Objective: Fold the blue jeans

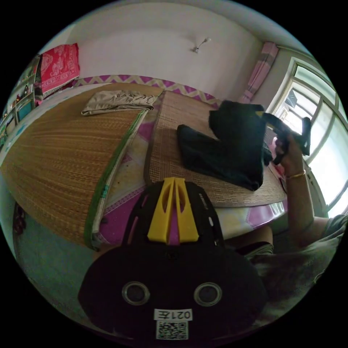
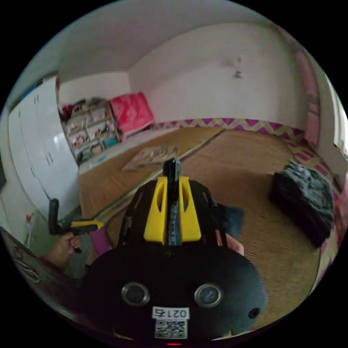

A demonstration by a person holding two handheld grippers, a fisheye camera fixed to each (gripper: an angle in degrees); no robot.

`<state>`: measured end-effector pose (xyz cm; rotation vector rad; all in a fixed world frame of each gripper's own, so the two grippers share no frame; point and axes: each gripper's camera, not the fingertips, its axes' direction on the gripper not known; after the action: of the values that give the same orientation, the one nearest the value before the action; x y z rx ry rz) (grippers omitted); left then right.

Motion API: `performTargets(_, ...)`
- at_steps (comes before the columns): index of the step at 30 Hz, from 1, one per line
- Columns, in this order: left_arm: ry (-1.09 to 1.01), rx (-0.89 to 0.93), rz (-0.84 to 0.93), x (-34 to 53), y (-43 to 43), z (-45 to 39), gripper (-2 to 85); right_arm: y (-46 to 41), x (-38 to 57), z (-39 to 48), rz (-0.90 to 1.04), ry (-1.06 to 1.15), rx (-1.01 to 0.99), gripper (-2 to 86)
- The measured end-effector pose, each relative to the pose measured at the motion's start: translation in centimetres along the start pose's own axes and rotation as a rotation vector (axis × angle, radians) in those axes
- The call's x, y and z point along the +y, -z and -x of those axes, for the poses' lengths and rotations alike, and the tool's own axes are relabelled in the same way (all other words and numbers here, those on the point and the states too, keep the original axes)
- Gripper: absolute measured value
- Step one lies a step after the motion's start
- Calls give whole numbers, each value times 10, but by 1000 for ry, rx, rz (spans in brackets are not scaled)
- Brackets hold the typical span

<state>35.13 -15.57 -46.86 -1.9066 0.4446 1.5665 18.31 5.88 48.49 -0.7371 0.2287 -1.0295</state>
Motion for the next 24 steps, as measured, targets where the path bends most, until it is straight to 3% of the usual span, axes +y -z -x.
performTargets(2,-53,22,-39,-4,-5,-15,-9,122,-8,-100,-141,-130,52,52)
performTargets(7,-176,56,-94,-15,-30,-62,-9,289,55,-288,-225,-450,229,53)
performTargets(13,-337,179,-10,-38,-89,-149,-3,269,209,-461,19,-833,224,57)
performTargets(14,-377,199,9,-42,-99,-169,3,283,228,-468,-71,-860,146,57)
performTargets(16,-438,215,26,-47,-111,-197,15,306,228,-463,-146,-859,116,53)
performTargets(19,-527,208,11,-55,-126,-241,41,334,180,-414,-214,-658,243,41)
performTargets(24,-610,212,33,-71,-169,-296,63,257,73,-344,4,-244,436,10)
